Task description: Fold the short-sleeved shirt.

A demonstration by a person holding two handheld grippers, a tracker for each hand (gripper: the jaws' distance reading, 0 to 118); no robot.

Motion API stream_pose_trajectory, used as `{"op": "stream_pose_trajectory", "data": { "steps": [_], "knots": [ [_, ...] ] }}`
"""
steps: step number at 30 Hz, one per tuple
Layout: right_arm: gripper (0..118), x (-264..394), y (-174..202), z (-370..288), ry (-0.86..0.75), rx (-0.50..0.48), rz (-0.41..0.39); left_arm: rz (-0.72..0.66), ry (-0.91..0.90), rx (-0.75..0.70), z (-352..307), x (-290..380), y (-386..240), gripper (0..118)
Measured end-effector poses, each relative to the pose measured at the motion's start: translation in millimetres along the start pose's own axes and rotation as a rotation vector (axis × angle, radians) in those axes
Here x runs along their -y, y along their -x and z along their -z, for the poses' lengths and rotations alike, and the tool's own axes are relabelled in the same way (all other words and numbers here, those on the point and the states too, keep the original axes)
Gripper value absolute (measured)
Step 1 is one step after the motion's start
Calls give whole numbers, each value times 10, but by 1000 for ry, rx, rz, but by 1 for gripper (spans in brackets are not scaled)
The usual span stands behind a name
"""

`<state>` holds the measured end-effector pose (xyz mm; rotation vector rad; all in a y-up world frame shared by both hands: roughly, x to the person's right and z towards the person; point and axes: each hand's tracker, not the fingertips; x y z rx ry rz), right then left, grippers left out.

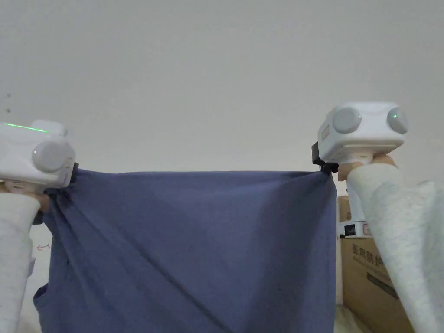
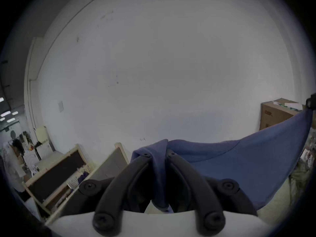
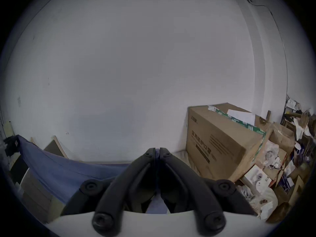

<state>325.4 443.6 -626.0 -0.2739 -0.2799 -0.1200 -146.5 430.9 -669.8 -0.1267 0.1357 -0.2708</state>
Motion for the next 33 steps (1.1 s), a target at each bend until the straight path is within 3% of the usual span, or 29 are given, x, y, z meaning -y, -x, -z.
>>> {"op": "stream_pose_trajectory", "data": {
  "steps": [5, 7, 8, 10, 15, 22, 28, 33],
  "knots": [
    [4, 71, 101, 223, -13, -35, 7, 64, -45, -44, 252, 129, 24, 9],
    [4, 227, 144, 354, -7, -37, 12, 15, -96, -73, 277, 292, -13, 9],
    [4, 293, 174, 431, 22, -23, -31, 12, -109, -63, 308, 387, -40, 9],
    [4, 507, 205, 606, 47, -28, -45, 41, -75, -71, 450, 638, -139, 9],
    [4, 1234, 218, 1095, 187, -38, -51, 91, 123, -25, 809, 1577, -388, 9],
    [4, 2769, 303, 1665, 474, -50, -97, 116, 476, 49, 1079, 3273, -681, 9],
    [4, 3906, 254, 1763, 673, -55, -137, 154, 629, 112, 782, 4251, -756, 9],
    [4, 4487, 22, 1289, 725, -64, -134, 76, 692, 152, 237, 4666, -602, 9]
  ]
}}
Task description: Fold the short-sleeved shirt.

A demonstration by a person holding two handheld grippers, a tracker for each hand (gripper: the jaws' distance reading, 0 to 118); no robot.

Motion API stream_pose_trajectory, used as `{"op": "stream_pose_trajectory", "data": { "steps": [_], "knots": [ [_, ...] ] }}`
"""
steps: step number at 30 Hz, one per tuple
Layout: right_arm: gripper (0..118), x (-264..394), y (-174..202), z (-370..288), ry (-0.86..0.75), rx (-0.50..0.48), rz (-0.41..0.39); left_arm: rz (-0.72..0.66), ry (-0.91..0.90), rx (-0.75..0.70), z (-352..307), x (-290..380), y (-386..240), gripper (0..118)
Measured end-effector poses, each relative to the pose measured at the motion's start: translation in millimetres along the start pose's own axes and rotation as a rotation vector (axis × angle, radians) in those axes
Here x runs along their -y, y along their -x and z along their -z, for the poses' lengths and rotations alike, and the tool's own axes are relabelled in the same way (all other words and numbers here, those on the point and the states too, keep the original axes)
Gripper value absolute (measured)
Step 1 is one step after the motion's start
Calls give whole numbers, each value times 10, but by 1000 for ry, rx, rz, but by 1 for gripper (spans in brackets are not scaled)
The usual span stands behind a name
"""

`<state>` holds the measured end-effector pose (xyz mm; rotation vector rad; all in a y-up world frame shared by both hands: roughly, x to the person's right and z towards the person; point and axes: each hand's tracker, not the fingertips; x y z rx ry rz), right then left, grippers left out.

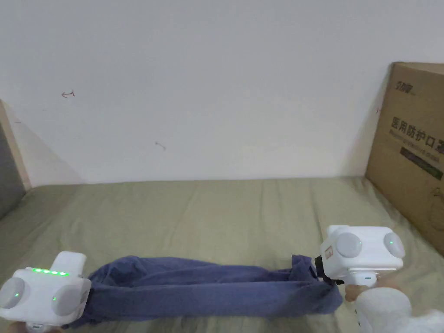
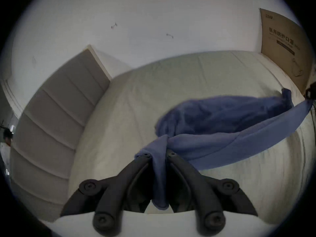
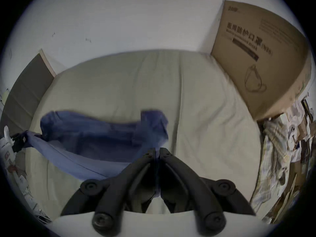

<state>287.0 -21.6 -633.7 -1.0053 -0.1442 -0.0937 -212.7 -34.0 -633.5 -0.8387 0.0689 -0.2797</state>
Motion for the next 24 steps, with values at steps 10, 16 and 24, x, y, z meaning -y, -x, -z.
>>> {"op": "stream_pose_trajectory", "data": {
  "steps": [10, 16, 24],
  "knots": [
    [4, 2035, -348, -921, 52, -43, 43, 25, -4, 63, -1180, 1653, 128, 9],
    [4, 3152, -523, -1383, 104, -68, 76, 91, 51, 83, -1831, 2726, 91, 9],
    [4, 3735, -539, -1399, 131, -75, 77, 49, 65, 92, -2040, 3244, 117, 9]
  ]
}}
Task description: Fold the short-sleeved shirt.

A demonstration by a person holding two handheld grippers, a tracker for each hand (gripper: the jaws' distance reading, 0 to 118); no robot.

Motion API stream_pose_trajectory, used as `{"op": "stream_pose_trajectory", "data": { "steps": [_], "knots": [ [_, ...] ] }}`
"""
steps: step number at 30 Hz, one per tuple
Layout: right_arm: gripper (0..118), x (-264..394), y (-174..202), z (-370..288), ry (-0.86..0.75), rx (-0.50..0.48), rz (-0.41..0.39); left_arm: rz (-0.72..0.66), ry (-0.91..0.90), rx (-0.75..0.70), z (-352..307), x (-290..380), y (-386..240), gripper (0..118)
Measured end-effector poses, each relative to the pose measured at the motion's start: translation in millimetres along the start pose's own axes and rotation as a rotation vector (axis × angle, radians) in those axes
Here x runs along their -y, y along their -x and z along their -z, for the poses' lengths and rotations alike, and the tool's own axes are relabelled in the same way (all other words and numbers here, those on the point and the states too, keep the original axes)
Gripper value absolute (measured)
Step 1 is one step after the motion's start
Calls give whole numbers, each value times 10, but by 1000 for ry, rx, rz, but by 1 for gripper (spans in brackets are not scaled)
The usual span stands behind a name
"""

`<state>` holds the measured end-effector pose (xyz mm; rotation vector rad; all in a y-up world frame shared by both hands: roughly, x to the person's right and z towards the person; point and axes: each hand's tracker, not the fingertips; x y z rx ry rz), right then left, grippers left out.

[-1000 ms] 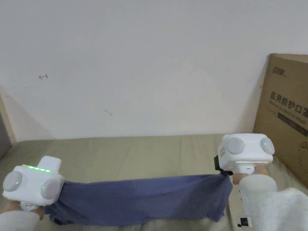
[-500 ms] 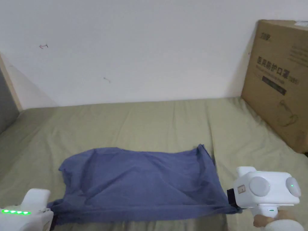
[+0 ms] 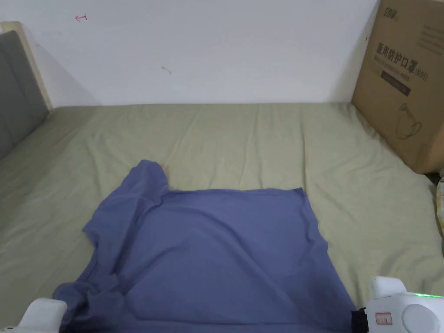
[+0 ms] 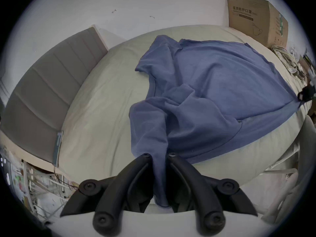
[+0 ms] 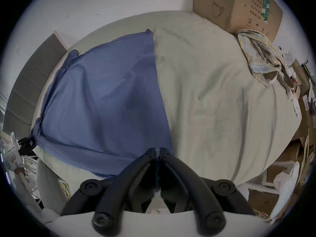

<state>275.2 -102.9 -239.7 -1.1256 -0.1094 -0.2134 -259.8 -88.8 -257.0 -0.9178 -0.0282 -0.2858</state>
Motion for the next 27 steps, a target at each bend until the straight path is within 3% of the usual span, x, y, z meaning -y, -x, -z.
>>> {"op": "stream_pose_trajectory", "data": {
  "steps": [1, 2, 4, 5, 6, 11, 12, 13, 14, 16, 18, 22, 23, 24, 26, 27],
  "knots": [
    [4, -6, 13, 1, -18, -3, -2, -2, -10, -7, -5, 1, -7, 12],
    [6, -7, 22, -7, -29, 1, -3, -5, -10, -18, -14, -9, -5, 23],
    [30, -33, 40, -45, -36, 17, -8, -58, -16, -13, -21, -20, 31, 59],
    [46, -43, 38, -63, -43, 24, -12, -94, -14, 17, -36, -28, 64, 89],
    [54, -50, 37, -97, -52, 31, -21, -126, -25, 34, -68, -31, 95, 100],
    [56, -78, 102, -281, -105, 36, -63, -202, -81, 62, -324, -103, 122, 101],
    [52, -82, 132, -312, -113, 30, -71, -221, -111, 81, -392, -113, 137, 100],
    [38, -83, 160, -337, -122, 22, -84, -232, -107, 91, -456, -125, 151, 92],
    [5, -79, 190, -357, -132, 11, -94, -247, -98, 113, -508, -137, 164, 62],
    [1, -58, 241, -364, -147, -18, -91, -266, -122, 148, -544, -95, 155, 0],
    [1, -47, 285, -327, -122, -68, -75, -283, -108, 155, -526, -22, 126, 0],
    [1, -14, 370, -256, -108, -71, -81, -291, -83, 163, -485, 130, 42, 0],
    [1, -11, 379, -251, -105, -69, -88, -290, -90, 157, -477, 134, 44, 6],
    [1, -12, 383, -249, -103, -67, -95, -299, -112, 143, -474, 145, 46, 30],
    [1, -29, 380, -230, -98, -64, -99, -315, -110, 135, -443, 118, 64, 104],
    [1, -33, 379, -228, -96, -63, -98, -319, -82, 135, -377, 88, 110, 108]
  ]
}}
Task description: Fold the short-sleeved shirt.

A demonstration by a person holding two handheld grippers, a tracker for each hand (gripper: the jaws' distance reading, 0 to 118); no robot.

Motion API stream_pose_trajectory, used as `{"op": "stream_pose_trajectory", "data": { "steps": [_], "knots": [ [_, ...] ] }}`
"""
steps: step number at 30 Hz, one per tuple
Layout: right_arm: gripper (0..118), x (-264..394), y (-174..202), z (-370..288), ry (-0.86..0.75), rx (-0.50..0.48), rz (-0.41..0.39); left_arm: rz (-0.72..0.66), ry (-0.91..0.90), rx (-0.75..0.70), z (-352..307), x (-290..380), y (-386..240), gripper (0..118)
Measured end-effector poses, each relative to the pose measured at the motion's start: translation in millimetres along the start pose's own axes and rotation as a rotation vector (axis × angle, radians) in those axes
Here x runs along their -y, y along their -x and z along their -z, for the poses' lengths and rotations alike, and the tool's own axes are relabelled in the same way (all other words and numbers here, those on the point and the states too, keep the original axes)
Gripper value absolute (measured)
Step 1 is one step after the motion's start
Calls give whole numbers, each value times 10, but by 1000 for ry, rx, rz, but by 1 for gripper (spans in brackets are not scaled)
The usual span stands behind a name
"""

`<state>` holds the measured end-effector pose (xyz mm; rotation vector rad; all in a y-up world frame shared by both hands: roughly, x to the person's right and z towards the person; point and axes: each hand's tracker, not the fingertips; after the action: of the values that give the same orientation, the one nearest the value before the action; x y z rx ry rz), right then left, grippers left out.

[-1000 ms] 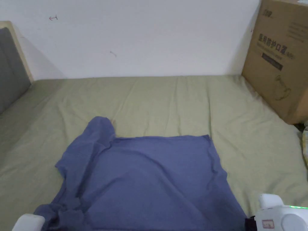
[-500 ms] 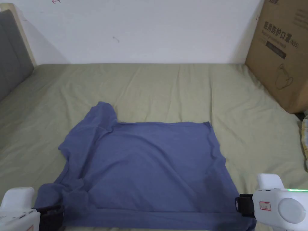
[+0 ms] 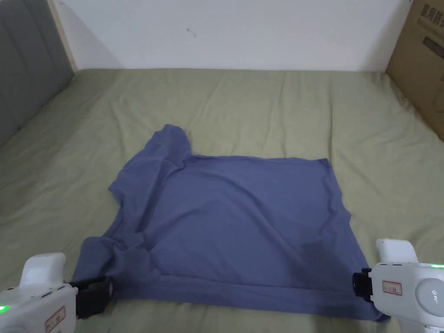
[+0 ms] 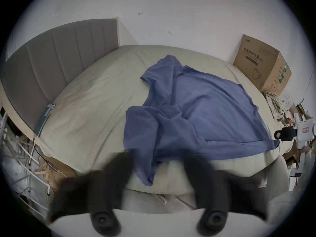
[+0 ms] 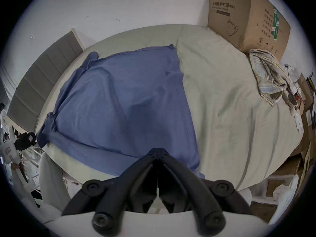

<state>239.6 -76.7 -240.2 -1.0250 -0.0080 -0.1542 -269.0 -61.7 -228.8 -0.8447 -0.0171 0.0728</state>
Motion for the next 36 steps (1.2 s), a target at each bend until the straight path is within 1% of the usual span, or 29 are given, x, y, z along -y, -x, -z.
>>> {"op": "stream_pose_trajectory", "data": {
  "steps": [2, 3, 5, 6, 7, 8, 9, 11, 13, 17, 18, 19, 20, 21, 23, 25, 26, 27, 28, 29, 31, 33, 34, 36],
  "knots": [
    [1, -10, -5, 8, 1, 2, 4, -4, -3, -3, 88, 4, 5, 112],
    [1, -12, -10, 12, 3, 2, 5, -6, -7, 5, 137, -6, 13, 110],
    [1, -4, -16, 19, 8, 7, 7, -22, 42, 30, 302, -56, 49, 107],
    [1, 0, -12, 17, 12, 8, 8, -39, 60, 52, 352, -55, 55, 99],
    [1, 9, -16, 22, 18, 11, 10, -55, 75, 73, 416, -58, 74, 75],
    [1, 19, -24, 28, 21, 12, 13, -59, 86, 72, 492, -53, 96, 23],
    [1, 33, -35, 35, 26, 12, 18, -67, 109, 50, 602, -17, 112, 4],
    [1, 56, -62, 41, 37, 14, 25, -91, 174, 49, 637, -18, 141, 3],
    [1, 78, -84, -10, 38, 23, 26, -71, 74, 64, 459, -84, 132, 3],
    [1, 80, -136, -81, 12, 24, 28, -9, 84, 34, 387, -172, 148, 3],
    [4, 79, -144, -91, -8, 48, 23, -3, 86, 32, 379, -181, 151, 3],
    [19, 75, -156, -98, -19, 70, 23, -3, 91, 27, 371, -186, 154, 3],
    [50, 69, -181, -96, -16, 71, 25, -6, 89, 23, 363, -178, 160, 3],
    [69, 56, -221, -76, -8, 71, 38, -11, 88, 23, 357, -176, 166, 3],
    [67, 48, -321, -10, 13, 51, 74, -19, 87, 21, 345, -174, 167, 3],
    [65, 70, -415, 130, 54, 67, 108, -17, 91, 13, 356, -163, 181, 3],
    [43, 95, -418, 199, 92, 90, 119, -15, 93, 10, 354, -161, 179, 3],
    [14, 130, -416, 238, 128, 91, 111, -13, 97, 6, 352, -157, 178, 3],
    [11, 174, -397, 262, 135, 62, 83, -13, 98, 4, 349, -151, 179, 3],
    [11, 214, -359, 246, 119, 83, 85, -14, 99, 4, 342, -147, 180, 3],
    [11, 218, -282, 213, 115, 101, 36, -24, 102, -3, 328, -143, 182, 3],
    [9, 164, -293, 166, 112, 100, 46, -25, 104, -6, 325, -152, 189, 3],
    [6, 147, -292, 133, 92, 66, 74, -21, 107, -11, 309, -171, 181, 3],
    [6, 76, -285, 72, 79, 73, 70, -7, 100, -28, 275, -213, 170, 3]
  ]
}}
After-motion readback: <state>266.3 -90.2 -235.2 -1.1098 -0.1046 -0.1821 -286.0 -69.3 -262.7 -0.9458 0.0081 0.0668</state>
